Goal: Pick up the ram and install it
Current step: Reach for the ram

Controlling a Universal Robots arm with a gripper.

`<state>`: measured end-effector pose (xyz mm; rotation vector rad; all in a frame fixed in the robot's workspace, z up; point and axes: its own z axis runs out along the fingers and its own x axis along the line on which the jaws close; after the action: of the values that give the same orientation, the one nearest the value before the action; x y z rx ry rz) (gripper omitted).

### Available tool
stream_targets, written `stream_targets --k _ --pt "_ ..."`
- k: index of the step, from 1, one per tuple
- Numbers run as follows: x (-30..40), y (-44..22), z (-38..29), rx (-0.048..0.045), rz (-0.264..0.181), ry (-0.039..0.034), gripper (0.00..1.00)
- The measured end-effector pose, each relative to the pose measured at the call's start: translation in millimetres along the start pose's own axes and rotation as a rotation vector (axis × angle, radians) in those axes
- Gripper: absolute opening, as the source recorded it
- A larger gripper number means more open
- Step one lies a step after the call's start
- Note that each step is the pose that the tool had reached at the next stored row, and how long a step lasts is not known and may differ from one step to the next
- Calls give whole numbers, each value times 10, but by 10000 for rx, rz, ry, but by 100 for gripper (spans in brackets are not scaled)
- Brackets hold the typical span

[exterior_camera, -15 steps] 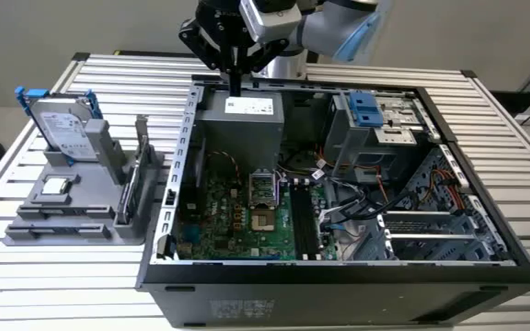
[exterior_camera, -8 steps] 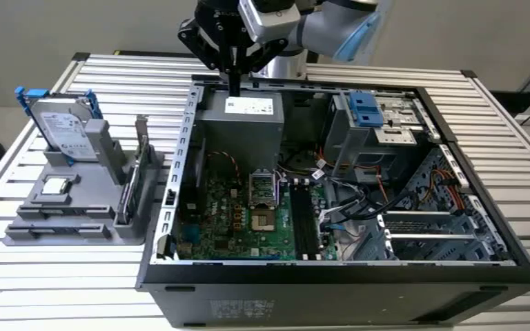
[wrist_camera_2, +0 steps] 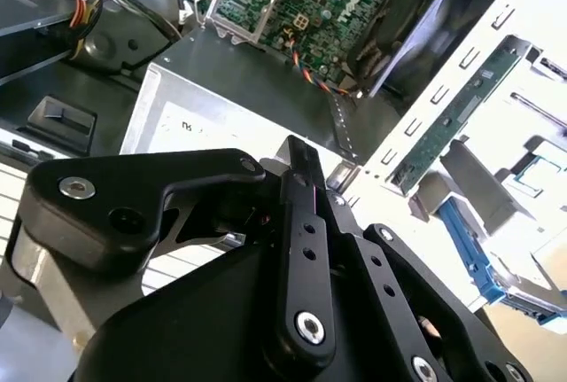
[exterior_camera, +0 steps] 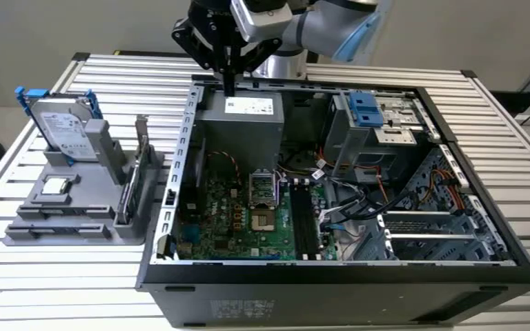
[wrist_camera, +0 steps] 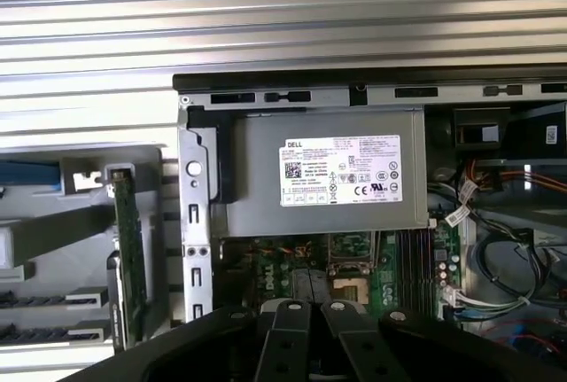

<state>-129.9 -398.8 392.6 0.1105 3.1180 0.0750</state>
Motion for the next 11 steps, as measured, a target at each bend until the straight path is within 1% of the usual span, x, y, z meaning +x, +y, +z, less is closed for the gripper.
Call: stream_targets --k 11 --pt "192 -14 -5 1 0 0 0"
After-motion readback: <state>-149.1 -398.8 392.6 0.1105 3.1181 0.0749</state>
